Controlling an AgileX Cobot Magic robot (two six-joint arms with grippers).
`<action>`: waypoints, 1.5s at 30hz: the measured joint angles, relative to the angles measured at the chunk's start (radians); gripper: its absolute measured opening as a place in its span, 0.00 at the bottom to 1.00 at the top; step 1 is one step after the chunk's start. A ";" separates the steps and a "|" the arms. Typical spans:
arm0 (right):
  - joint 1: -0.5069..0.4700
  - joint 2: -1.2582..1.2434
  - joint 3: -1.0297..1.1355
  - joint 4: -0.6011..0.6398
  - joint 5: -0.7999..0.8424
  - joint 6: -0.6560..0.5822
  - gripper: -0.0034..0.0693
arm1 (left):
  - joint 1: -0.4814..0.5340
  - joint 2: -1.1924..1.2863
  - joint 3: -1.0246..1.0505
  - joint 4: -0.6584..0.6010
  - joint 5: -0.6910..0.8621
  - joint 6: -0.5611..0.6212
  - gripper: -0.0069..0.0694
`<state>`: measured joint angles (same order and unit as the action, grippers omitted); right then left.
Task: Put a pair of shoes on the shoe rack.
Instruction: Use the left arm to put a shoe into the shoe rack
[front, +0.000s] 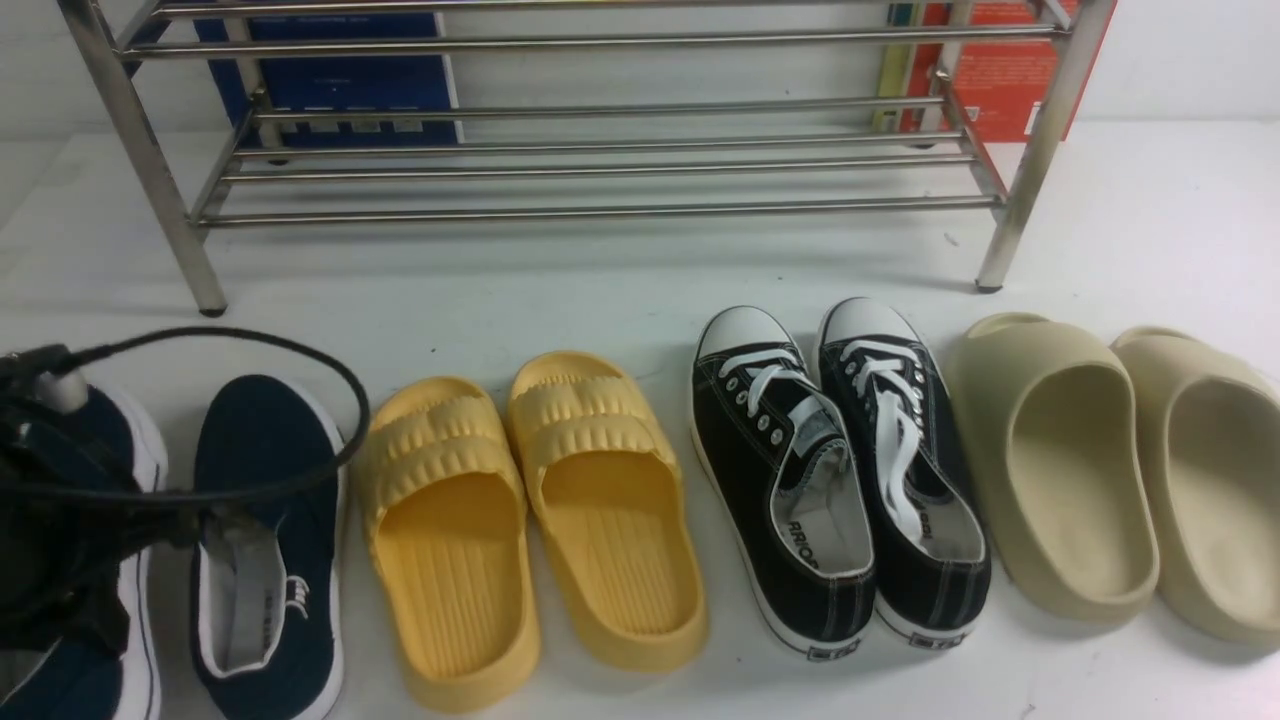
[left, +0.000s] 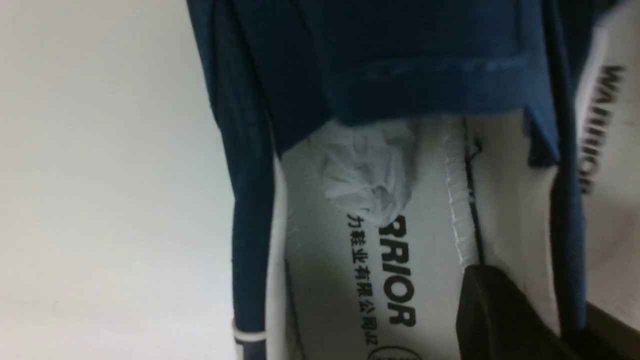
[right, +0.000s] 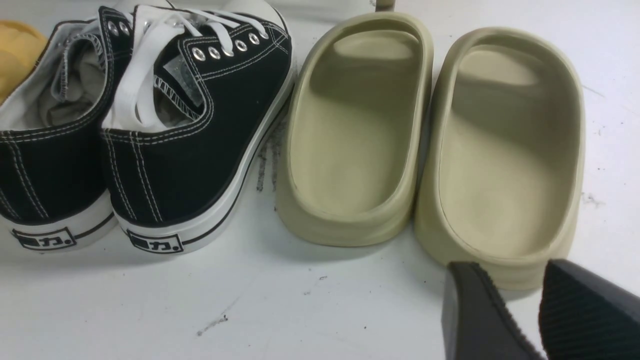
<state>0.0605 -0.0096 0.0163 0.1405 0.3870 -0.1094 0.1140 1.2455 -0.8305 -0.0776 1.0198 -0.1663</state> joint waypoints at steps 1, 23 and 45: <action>0.000 0.000 0.000 0.000 0.000 0.000 0.38 | 0.000 -0.036 -0.007 -0.002 0.016 0.000 0.09; 0.000 0.000 0.000 0.000 0.000 0.000 0.38 | -0.229 0.162 -0.390 -0.015 0.141 0.135 0.09; 0.000 0.000 0.000 0.002 0.000 0.000 0.38 | -0.229 0.695 -0.965 0.112 0.121 0.134 0.09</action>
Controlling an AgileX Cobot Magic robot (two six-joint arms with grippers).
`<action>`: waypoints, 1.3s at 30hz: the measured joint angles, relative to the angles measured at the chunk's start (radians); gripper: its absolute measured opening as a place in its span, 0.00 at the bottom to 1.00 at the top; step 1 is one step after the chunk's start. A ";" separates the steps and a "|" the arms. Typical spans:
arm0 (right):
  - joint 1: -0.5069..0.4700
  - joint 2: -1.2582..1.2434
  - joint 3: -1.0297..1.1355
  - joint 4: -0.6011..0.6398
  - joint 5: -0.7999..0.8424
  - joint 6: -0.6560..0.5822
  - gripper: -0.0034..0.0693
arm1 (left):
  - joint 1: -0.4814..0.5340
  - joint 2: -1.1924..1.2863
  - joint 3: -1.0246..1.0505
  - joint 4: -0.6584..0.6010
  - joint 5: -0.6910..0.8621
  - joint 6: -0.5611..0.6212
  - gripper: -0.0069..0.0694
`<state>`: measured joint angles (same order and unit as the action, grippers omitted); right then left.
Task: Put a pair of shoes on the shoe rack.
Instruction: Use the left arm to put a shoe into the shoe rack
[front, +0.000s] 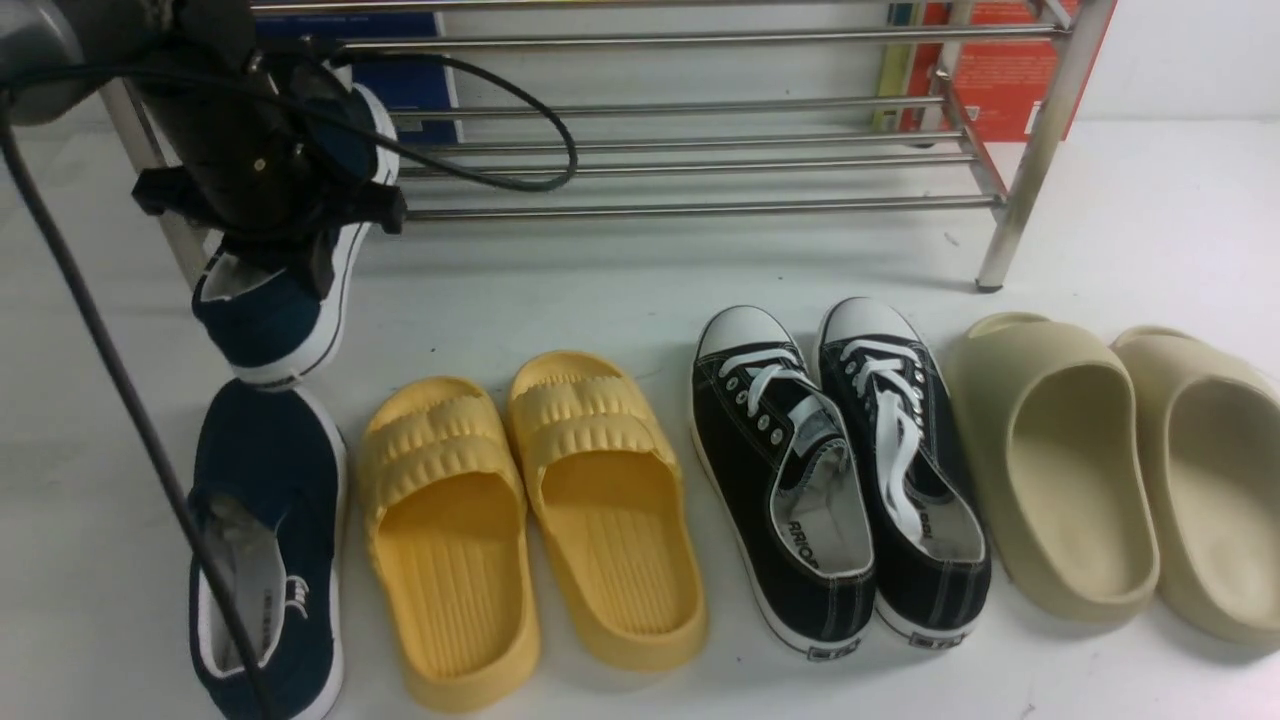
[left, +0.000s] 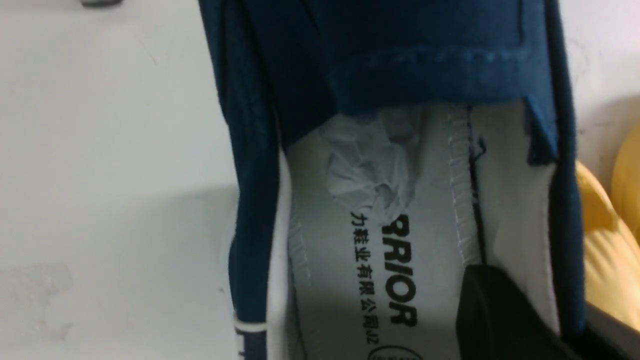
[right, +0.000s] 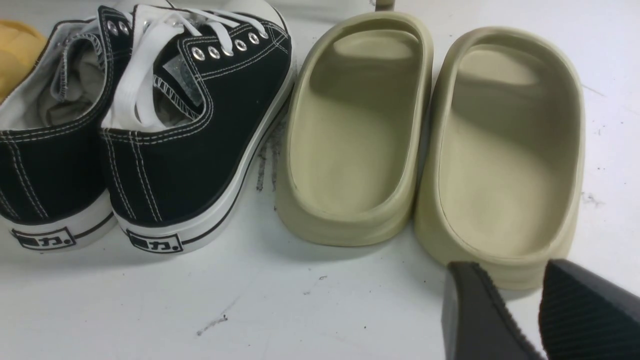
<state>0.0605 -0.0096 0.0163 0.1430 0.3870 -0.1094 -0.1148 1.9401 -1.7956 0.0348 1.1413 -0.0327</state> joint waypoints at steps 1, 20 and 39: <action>0.000 0.000 0.000 0.000 0.000 0.000 0.38 | 0.000 0.020 -0.030 0.011 -0.001 -0.004 0.09; 0.000 0.000 0.000 0.000 0.000 0.000 0.38 | 0.004 0.287 -0.361 0.094 0.042 -0.063 0.09; 0.000 0.000 0.000 0.000 0.000 0.000 0.38 | 0.081 0.287 -0.364 0.050 -0.083 -0.056 0.09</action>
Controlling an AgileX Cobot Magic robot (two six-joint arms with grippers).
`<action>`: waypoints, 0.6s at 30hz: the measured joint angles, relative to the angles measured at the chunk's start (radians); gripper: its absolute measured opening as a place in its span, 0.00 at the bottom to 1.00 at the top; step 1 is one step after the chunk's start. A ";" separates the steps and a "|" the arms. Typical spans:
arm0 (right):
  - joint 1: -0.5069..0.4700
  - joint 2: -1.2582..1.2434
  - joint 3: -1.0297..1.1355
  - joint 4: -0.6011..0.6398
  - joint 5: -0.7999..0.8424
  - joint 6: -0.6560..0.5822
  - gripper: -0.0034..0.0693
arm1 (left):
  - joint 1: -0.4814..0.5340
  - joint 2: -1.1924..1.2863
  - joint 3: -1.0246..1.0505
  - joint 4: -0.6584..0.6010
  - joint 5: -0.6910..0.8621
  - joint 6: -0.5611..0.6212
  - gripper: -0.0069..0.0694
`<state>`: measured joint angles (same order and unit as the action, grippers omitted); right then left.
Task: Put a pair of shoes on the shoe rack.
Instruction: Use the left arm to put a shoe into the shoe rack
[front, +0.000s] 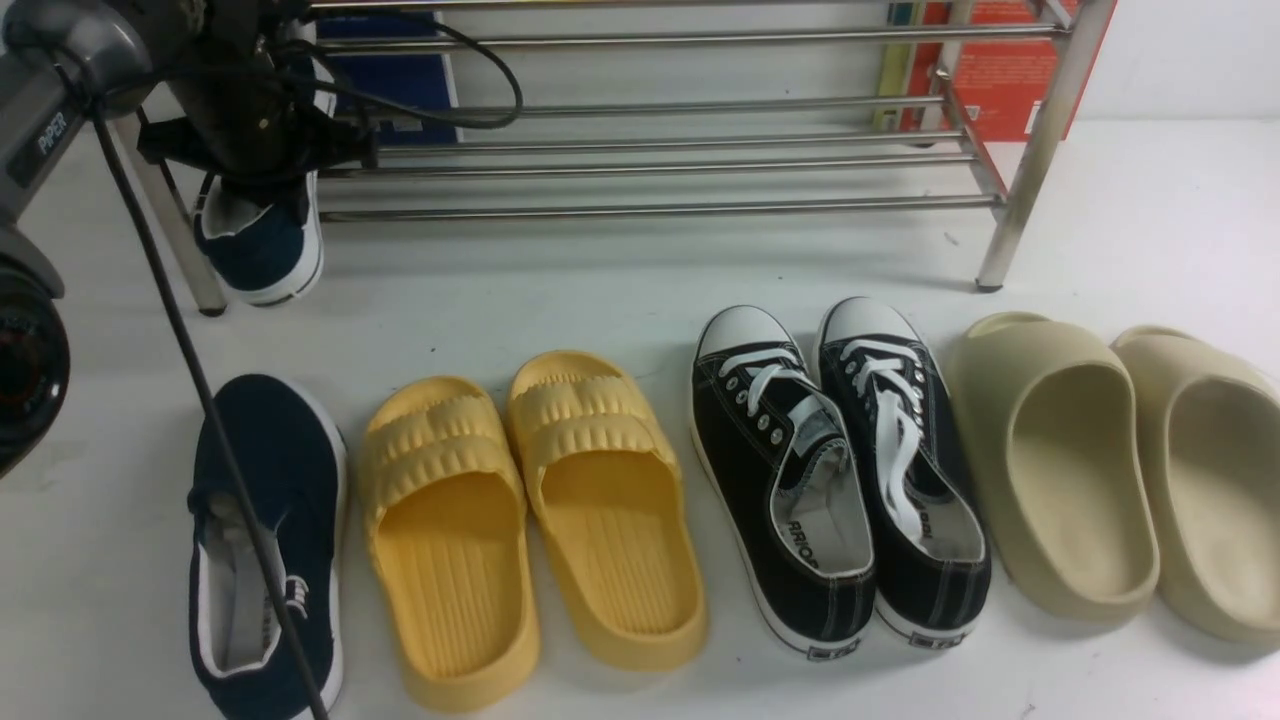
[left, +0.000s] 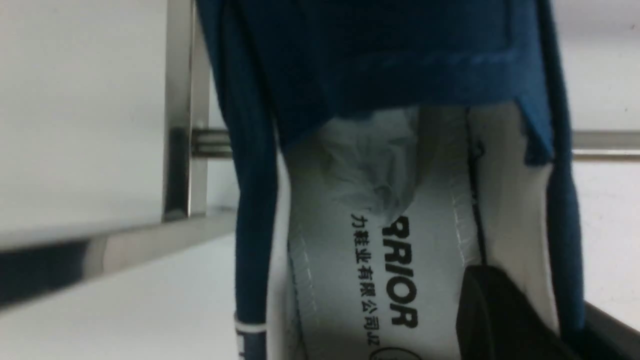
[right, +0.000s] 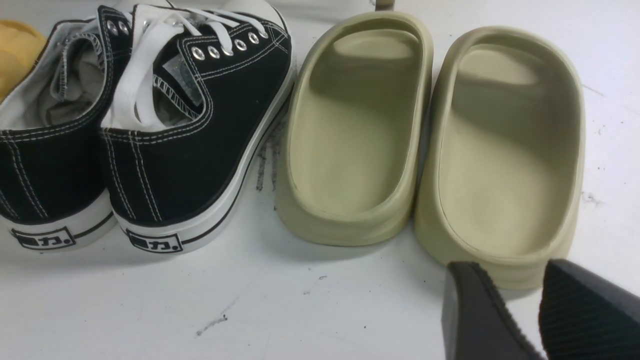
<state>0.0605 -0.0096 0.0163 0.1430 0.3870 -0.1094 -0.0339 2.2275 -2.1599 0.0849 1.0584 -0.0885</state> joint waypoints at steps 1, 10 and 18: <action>0.000 0.000 0.000 0.000 0.000 0.000 0.38 | 0.000 0.000 0.000 0.000 -0.007 0.009 0.09; 0.000 0.000 0.000 0.000 0.000 0.000 0.38 | 0.000 0.008 0.000 0.001 -0.014 0.030 0.09; 0.000 0.000 0.000 0.000 0.000 0.000 0.38 | 0.000 0.016 0.000 0.001 -0.017 0.030 0.09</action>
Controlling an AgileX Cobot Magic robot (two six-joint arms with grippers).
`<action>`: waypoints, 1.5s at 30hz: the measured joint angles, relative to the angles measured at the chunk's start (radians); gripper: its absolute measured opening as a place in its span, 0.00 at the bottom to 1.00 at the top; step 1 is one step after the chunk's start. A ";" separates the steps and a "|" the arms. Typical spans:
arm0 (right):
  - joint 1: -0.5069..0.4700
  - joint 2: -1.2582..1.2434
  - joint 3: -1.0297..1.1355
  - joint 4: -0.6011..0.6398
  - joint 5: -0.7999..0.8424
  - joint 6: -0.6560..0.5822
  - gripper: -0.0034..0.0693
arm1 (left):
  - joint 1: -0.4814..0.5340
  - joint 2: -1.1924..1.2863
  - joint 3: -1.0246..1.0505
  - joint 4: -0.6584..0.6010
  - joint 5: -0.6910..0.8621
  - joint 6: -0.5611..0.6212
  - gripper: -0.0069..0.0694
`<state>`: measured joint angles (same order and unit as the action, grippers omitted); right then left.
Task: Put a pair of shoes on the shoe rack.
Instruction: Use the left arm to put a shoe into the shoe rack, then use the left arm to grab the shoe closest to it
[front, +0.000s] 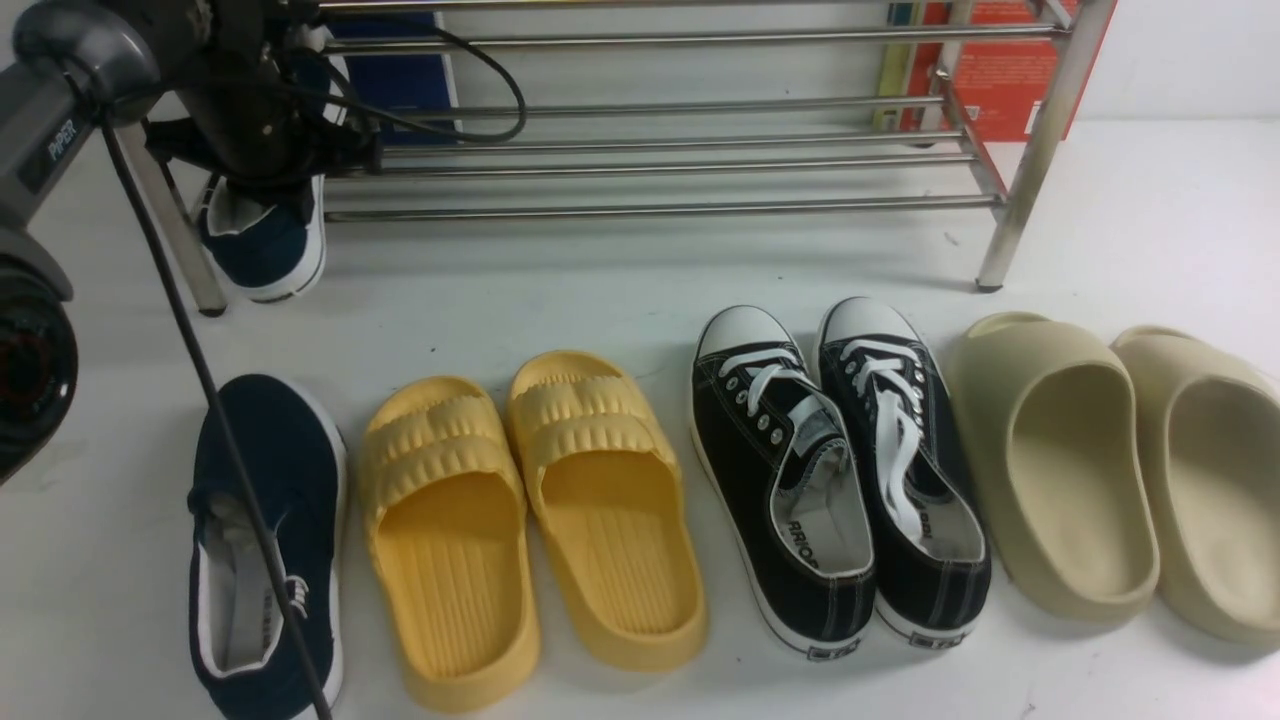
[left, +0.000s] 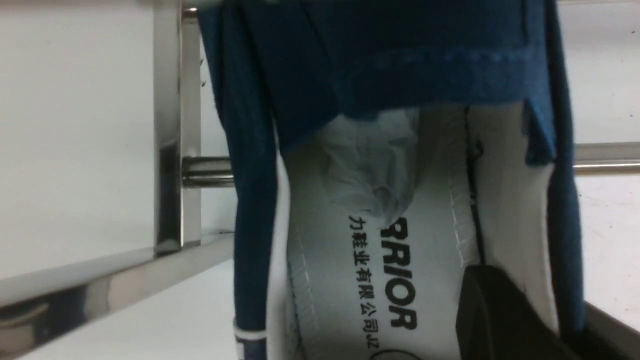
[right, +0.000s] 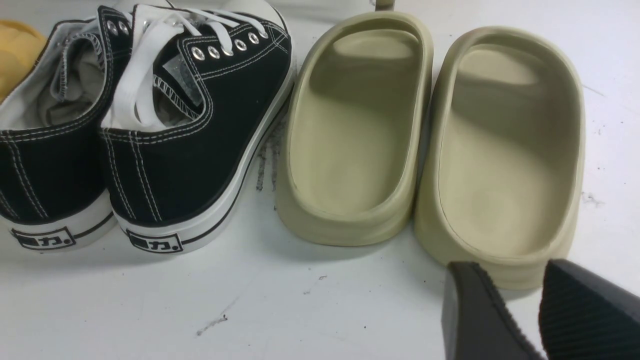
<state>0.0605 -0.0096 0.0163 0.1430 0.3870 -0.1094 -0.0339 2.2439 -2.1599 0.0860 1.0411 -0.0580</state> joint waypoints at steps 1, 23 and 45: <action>0.000 0.000 0.000 0.000 0.000 0.000 0.38 | 0.000 0.000 0.000 0.000 0.000 0.000 0.09; 0.000 0.000 0.000 0.000 0.000 0.000 0.38 | 0.000 -0.150 -0.004 -0.104 0.082 -0.045 0.46; 0.000 0.000 0.000 0.000 0.000 0.000 0.38 | 0.003 -1.081 1.141 -0.196 0.025 -0.173 0.07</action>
<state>0.0605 -0.0096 0.0163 0.1430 0.3870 -0.1094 -0.0308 1.1626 -1.0190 -0.1096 1.0658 -0.2313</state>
